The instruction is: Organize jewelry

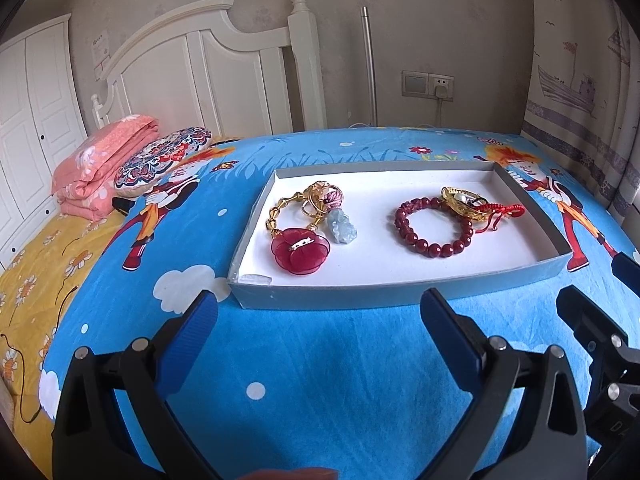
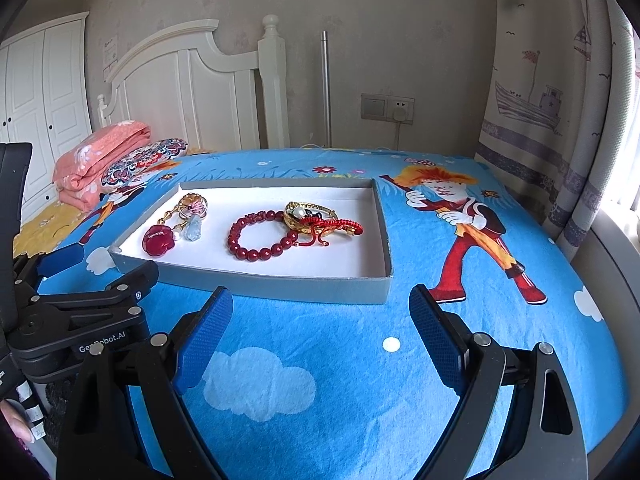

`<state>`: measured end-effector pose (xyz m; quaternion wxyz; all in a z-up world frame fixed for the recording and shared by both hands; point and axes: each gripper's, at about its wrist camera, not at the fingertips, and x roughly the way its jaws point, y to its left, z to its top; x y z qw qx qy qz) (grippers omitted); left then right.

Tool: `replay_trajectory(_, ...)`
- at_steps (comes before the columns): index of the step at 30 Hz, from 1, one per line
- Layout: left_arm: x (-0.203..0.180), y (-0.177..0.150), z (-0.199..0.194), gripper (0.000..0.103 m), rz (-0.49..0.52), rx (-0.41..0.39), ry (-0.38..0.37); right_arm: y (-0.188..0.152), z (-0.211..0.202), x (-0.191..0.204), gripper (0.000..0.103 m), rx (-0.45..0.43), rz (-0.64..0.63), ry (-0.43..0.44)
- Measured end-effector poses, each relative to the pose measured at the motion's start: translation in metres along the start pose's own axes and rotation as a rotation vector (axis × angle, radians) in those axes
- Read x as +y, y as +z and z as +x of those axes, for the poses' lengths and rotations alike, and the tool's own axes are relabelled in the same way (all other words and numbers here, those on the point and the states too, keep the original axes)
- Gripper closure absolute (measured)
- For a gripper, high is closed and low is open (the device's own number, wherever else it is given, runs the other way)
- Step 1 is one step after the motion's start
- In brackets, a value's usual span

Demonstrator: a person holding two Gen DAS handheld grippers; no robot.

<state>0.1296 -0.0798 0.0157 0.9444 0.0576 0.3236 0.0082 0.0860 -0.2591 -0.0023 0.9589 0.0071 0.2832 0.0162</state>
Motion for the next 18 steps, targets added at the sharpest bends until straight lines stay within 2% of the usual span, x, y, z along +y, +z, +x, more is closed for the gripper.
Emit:
replay_trajectory(8,0.0027,0.0003,0.0029,0.005,-0.01,0.014,-0.008,0.0001,-0.0004,0.0006,0.019,0.0,0.0,0.003)
replay_trajectory(11,0.0049,-0.0011,0.002,0.005,-0.018,0.001,0.013,0.0001,-0.0011,0.0014,0.019,0.001,0.0,0.004)
replay_trajectory(18,0.0077,-0.0011,0.0054,0.005,-0.026,0.026,-0.007,0.0003,-0.0012,0.0014,0.019,0.002,-0.001,0.005)
